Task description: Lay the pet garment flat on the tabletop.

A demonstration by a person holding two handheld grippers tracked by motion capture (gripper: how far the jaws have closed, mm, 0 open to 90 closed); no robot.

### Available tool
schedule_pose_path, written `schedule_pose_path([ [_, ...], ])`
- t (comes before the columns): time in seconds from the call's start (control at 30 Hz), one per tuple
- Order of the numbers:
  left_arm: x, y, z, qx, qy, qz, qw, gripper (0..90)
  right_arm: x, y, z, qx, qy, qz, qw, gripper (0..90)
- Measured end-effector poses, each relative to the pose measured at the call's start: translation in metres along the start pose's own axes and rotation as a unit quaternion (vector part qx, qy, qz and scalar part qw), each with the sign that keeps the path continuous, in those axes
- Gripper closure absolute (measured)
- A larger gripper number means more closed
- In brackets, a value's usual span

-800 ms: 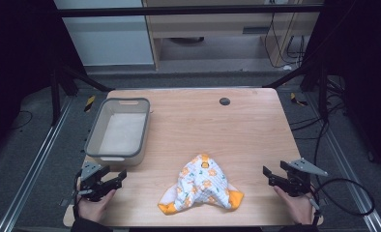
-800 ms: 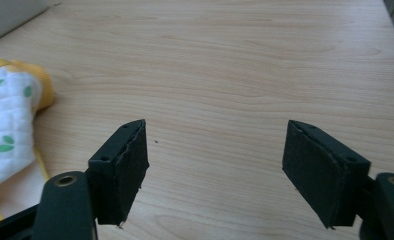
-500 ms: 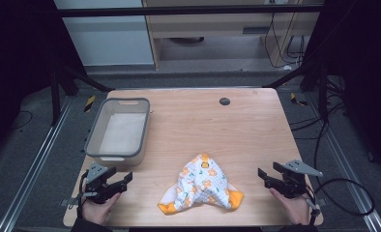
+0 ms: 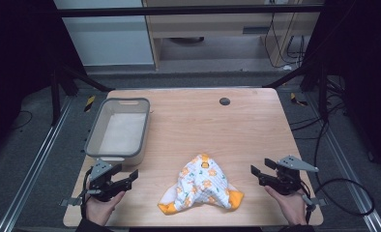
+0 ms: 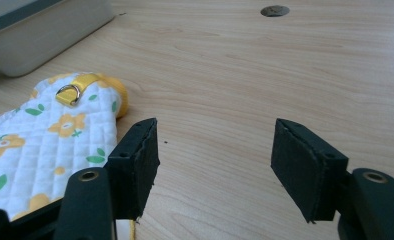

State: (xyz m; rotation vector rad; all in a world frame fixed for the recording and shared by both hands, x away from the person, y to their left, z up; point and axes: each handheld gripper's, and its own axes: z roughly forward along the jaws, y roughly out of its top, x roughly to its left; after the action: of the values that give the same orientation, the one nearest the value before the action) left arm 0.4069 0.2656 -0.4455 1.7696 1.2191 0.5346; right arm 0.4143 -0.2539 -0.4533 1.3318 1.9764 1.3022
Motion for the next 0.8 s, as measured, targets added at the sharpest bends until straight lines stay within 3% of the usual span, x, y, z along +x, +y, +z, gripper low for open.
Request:
schedule_pose_path([
  [0.23, -0.009, 0.017, -0.003, -0.015, -0.013, 0.012, 0.9997, 28.6, 0.003, 0.018, 0.000, -0.012, 0.011, -0.006, 0.9999, 37.9],
  [0.6, -0.025, 0.048, 0.009, -0.032, -0.031, 0.022, 0.9988, 30.2, 0.011, 0.049, 0.003, -0.032, 0.021, -0.018, 0.9991, 40.5],
  [0.8, -0.042, 0.061, 0.023, -0.033, -0.036, 0.046, 0.9977, 32.6, 0.023, 0.065, 0.016, -0.038, 0.035, -0.033, 0.9981, 43.3],
])
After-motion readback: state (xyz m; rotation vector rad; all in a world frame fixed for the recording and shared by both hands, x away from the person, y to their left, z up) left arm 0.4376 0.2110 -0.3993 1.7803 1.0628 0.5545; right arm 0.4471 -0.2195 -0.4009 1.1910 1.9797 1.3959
